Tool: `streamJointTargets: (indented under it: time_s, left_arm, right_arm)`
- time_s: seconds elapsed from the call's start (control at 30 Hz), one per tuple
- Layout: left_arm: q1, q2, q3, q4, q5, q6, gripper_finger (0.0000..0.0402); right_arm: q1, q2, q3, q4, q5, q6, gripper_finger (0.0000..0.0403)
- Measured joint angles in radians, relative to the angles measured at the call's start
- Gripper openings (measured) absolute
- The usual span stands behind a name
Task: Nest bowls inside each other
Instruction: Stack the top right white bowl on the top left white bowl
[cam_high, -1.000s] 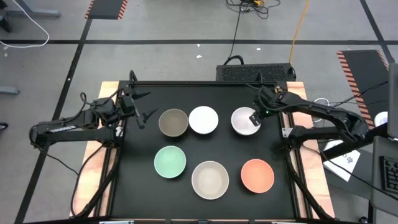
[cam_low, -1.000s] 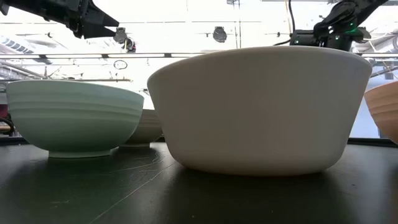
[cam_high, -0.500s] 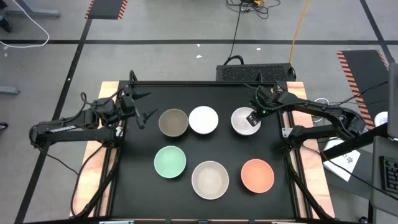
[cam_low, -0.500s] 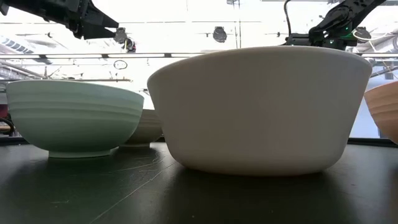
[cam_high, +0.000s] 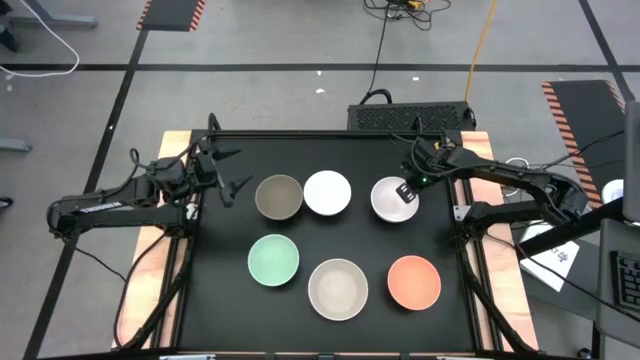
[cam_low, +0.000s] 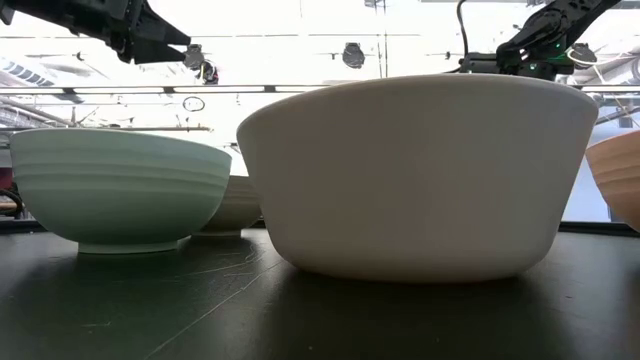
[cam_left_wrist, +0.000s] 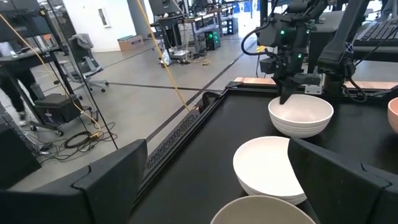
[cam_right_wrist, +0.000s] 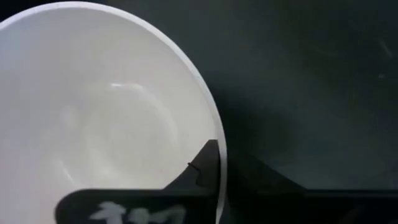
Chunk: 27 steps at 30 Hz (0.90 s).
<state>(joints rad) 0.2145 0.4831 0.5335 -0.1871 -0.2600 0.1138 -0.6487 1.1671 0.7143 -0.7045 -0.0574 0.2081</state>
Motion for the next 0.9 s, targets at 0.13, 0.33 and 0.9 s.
streamJointTargets:
  time_s: [0.13,0.33,0.9]
  left_arm:
    - [0.0,0.0,0.0,-0.007,0.0,-0.011,0.0392]
    - [0.0,0.0,0.0,-0.021,0.0,-0.014,0.0392]
    - [0.0,0.0,0.0,-0.027,0.0,-0.018,0.0392]
  right_arm:
    - [0.0,0.0,0.0,0.009,-0.01,-0.023,0.0003]
    - [0.001,-0.001,0.057,0.038,-0.08,-0.078,0.0002]
    - [0.082,-0.229,0.154,0.283,-0.236,-0.194,0.0001]
